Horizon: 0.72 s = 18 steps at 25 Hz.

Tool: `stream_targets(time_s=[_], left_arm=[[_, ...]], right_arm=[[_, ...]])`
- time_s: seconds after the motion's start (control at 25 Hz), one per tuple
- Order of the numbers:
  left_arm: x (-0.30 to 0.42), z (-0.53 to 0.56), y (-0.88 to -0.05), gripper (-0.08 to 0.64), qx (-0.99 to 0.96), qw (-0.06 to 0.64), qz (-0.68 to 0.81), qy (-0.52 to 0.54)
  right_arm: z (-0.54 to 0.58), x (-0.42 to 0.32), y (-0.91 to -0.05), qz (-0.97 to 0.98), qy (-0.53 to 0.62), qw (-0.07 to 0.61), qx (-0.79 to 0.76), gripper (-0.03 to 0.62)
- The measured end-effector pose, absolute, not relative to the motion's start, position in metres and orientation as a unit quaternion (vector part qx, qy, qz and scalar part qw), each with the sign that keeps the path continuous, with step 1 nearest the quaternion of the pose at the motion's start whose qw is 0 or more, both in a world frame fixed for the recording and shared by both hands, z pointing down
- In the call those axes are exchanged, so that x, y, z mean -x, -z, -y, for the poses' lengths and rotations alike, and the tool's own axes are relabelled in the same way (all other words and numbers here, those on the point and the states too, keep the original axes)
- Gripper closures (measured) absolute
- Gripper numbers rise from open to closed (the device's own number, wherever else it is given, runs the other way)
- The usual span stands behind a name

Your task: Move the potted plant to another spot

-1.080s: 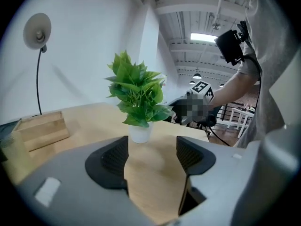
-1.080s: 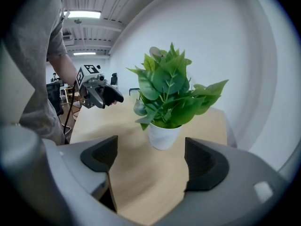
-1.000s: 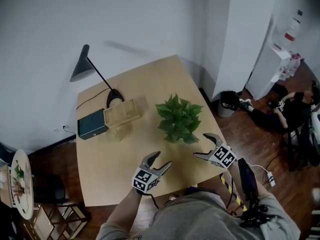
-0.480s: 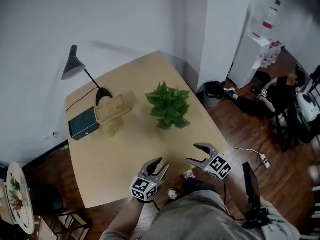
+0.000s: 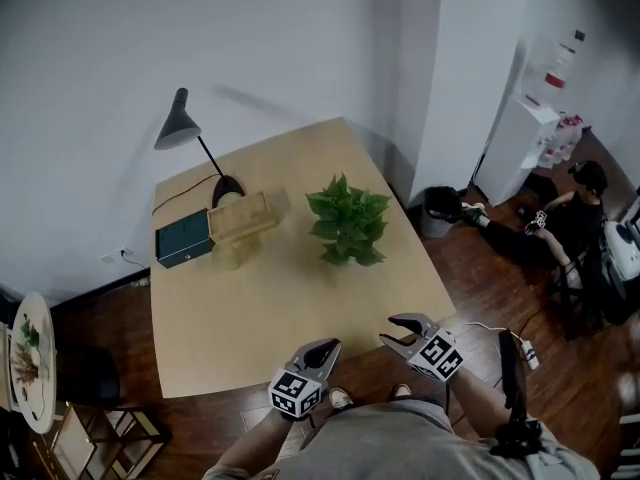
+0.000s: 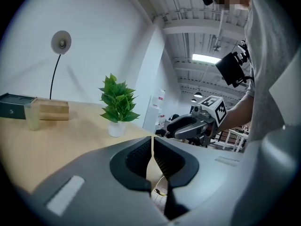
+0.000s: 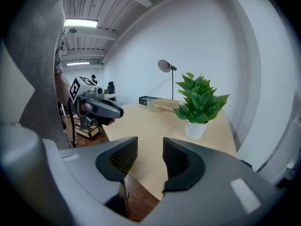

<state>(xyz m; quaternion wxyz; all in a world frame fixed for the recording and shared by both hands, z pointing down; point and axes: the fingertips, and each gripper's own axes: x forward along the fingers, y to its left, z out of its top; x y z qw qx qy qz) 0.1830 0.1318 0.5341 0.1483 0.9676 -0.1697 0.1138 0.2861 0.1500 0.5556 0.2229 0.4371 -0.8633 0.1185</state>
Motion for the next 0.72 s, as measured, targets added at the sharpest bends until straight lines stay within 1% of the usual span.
stream_targets(time_s=[0.08, 0.28, 0.32, 0.48, 0.72], left_arm=[[-0.19, -0.139, -0.531, 0.56, -0.965, 0.147, 0.184, -0.113], [-0.219, -0.16, -0.526, 0.56, -0.961, 0.143, 0.21, -0.112], [-0.225, -0.164, -0.526, 0.56, -0.96, 0.142, 0.214, -0.113], [-0.242, -0.181, -0.526, 0.56, -0.954, 0.145, 0.238, -0.114], [-0.253, -0.196, -0.525, 0.56, -0.943, 0.152, 0.277, -0.101]], right_arm=[[-0.156, -0.285, -0.551, 0.873, -0.109, 0.227, -0.419, 0.443], [-0.173, -0.302, -0.542, 0.887, -0.095, 0.215, -0.398, 0.57], [-0.176, -0.307, -0.541, 0.889, -0.095, 0.209, -0.397, 0.586], [-0.192, -0.321, -0.545, 0.894, -0.093, 0.204, -0.389, 0.586], [-0.212, -0.321, -0.536, 0.91, -0.062, 0.216, -0.35, 0.586]])
